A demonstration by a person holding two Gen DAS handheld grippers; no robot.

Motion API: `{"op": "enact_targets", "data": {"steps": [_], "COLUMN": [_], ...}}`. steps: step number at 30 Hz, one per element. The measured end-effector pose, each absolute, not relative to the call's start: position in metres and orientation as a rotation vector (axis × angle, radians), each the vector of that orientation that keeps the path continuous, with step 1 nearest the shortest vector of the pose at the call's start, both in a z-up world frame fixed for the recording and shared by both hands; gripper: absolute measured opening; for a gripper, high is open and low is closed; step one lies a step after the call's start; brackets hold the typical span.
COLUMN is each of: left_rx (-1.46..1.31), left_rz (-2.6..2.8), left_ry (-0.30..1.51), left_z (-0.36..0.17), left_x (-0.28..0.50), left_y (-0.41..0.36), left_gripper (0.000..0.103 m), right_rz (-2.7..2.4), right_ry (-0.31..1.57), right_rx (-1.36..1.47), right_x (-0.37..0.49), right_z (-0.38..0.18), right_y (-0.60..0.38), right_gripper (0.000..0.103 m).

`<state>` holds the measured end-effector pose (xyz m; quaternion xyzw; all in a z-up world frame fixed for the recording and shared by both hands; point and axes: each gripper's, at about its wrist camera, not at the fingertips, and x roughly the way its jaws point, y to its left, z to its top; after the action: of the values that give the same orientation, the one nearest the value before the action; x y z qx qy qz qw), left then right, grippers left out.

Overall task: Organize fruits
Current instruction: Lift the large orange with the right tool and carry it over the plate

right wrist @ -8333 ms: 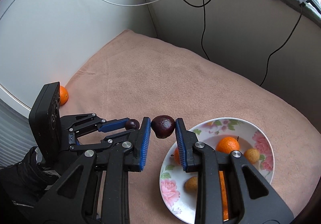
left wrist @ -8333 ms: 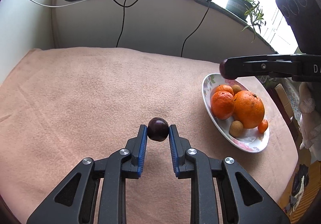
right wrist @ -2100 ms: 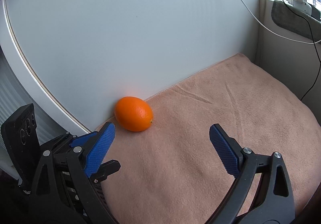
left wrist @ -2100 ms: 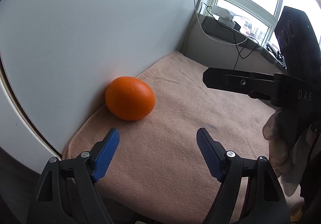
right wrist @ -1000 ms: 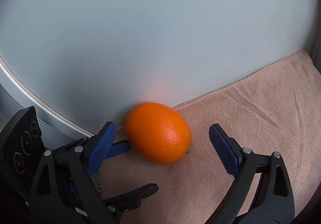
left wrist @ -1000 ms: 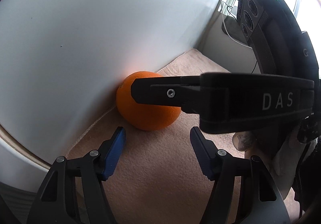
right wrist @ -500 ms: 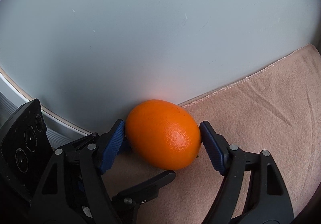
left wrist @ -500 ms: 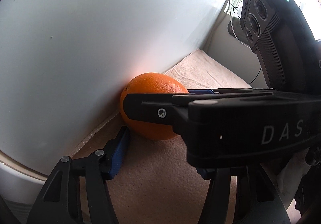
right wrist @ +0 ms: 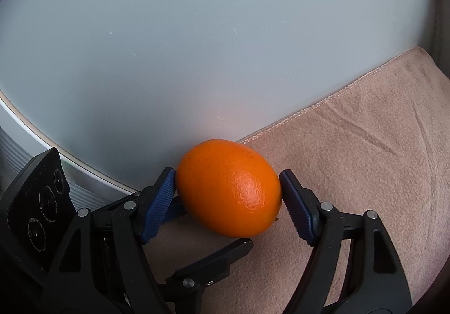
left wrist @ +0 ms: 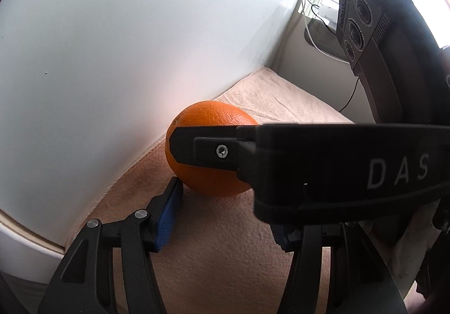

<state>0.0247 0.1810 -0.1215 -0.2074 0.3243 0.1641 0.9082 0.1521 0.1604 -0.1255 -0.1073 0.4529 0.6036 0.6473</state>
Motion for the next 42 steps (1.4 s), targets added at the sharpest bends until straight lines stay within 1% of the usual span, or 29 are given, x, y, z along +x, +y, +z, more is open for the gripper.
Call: {"op": "enact_targets", "data": {"steps": [17,18,21,27,42], "left_rx": [-0.322,-0.317,-0.295,-0.258,-0.171], "left_rz": [0.211,0.201,0.168,0.09,-0.112], "left_ry": [0.623,0.621,0.615,0.603,0.592], "left_z": [-0.09,-0.089,-0.083,-0.073,-0.057], "left_x": [0.03,0.031,0.038,0.051,0.098], "left_y": [0.12,0.116,0.1,0.07,-0.018], "left_gripper": [0.056,0.056,0.056,0.056,0.056], "right_rz": [1.273,1.264,1.236,1.167,0.989], "right_ry": [0.952,0.947,0.932,0.896,0.849], "right_rx": [-0.128,-0.124,-0.101,-0.056,0.061], "right_x": [0.15,0.156,0.157,0.172,0.196], "right_z": [-0.087,-0.074,-0.062,-0.039,-0.015], "right_y": [0.091,0.093,0.076,0.023,-0.119], "right_gripper": [0.077,0.077,0.077,0.077,0.077]}}
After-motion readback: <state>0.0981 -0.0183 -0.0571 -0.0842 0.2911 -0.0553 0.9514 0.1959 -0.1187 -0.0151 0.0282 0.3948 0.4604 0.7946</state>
